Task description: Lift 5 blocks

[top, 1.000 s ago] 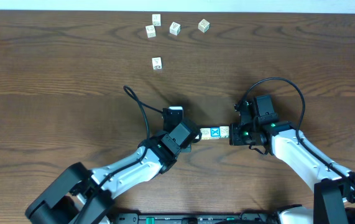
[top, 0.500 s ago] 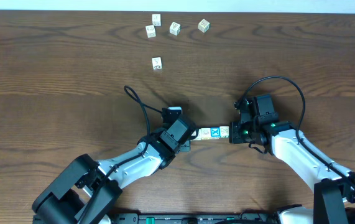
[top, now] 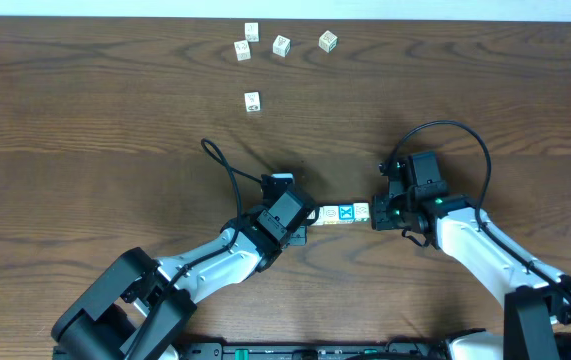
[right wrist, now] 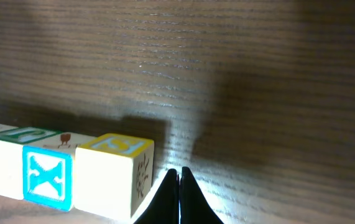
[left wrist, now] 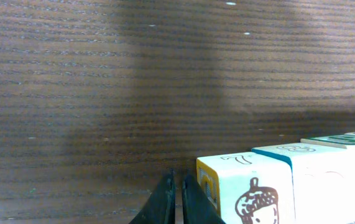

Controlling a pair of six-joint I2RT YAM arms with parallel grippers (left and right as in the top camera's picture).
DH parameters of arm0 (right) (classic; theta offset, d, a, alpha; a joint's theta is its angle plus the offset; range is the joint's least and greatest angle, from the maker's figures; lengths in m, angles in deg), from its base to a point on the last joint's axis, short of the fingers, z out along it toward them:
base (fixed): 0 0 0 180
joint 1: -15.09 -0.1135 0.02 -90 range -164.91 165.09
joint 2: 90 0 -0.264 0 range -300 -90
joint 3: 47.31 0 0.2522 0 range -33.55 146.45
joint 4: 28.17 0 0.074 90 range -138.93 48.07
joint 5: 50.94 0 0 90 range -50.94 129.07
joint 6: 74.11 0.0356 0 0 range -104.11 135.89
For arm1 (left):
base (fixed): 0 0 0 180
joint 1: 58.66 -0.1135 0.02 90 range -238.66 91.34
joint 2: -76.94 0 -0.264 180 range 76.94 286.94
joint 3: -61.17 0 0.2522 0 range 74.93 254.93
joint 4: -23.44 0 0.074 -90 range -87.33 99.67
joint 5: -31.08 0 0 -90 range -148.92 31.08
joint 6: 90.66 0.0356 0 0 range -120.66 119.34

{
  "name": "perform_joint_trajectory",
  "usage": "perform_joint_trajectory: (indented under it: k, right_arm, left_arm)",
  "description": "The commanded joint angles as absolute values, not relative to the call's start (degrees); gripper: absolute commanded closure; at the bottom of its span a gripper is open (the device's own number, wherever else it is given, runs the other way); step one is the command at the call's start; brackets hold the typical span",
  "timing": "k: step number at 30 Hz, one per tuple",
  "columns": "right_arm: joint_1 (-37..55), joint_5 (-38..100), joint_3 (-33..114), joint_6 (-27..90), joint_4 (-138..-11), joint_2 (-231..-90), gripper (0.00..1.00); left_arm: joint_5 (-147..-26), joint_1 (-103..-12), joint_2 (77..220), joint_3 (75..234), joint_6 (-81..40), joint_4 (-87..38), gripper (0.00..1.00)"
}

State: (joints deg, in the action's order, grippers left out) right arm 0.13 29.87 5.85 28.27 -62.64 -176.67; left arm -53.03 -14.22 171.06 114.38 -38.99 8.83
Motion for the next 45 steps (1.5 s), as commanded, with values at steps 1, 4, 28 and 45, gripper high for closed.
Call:
perform_joint_trajectory:
  k: [1, 4, 28, 45]
  right_arm:
    - [-0.3, 27.6, 6.2, 27.4, -61.3, -179.1, 0.99]
    - [-0.4, 26.0, 6.2, 27.4, -60.0, -179.2, 0.99]
    - [-1.9, 25.2, 6.2, 27.4, -59.6, -179.2, 0.99]
    - [-1.9, 21.5, 6.2, 27.1, -59.0, -179.2, 0.99]
  left_arm:
    - [-53.8, -14.4, 171.5, 113.5, -37.3, 8.7, 0.93]
    - [-53.9, -14.4, 171.5, 113.5, -37.1, 8.7, 0.93]
    - [-55.3, -15.2, 170.0, 113.5, -33.7, 6.7, 0.93]
    - [-58.1, -15.8, 169.9, 113.5, -33.6, 7.4, 0.93]
